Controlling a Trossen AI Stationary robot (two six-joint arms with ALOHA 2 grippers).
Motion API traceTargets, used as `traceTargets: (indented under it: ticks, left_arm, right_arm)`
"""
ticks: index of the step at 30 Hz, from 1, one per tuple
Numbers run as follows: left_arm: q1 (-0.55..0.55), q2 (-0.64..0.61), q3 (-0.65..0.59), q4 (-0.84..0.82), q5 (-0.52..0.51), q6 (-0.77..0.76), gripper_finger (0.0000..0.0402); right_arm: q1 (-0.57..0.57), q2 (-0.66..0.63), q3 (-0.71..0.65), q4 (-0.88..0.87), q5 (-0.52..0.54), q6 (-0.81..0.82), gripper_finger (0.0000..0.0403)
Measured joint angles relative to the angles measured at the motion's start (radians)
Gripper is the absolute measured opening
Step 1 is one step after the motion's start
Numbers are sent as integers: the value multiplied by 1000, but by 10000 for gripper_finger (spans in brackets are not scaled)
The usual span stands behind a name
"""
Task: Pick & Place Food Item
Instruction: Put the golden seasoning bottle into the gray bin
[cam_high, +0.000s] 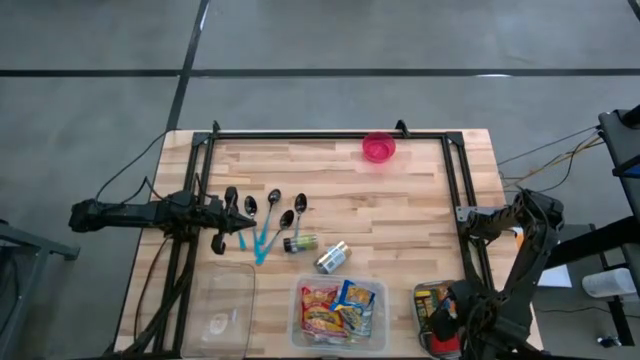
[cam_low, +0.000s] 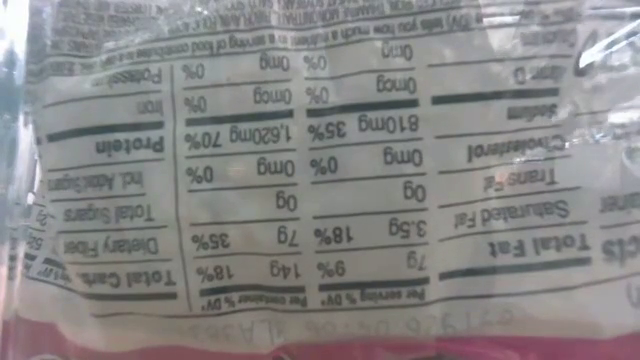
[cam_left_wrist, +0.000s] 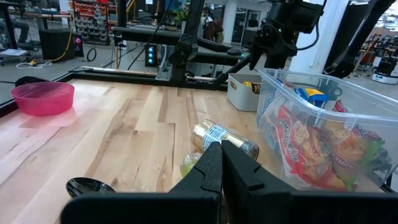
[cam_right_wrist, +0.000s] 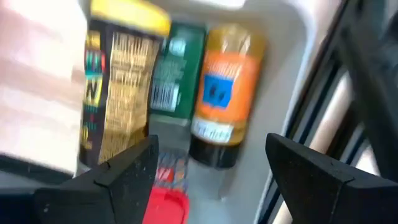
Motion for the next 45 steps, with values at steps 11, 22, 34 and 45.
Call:
traceTargets:
  ticks: [11, 22, 34, 45]
  left_arm:
    - [0, -1, 0, 0, 0, 0, 0]
    - [0, 0, 0, 0, 0, 0, 0]
    - [0, 0, 0, 0, 0, 0, 0]
    - [0, 0, 0, 0, 0, 0, 0]
  right_arm:
    - [-10, -109, 10, -150, 177, -95, 294]
    - [-180, -275, -40, -191, 501, -446, 294]
    - [-591, -350, -41, 104, 550, -1292, 294]
    - [-923, -281, -41, 460, 284, -1872, 294]
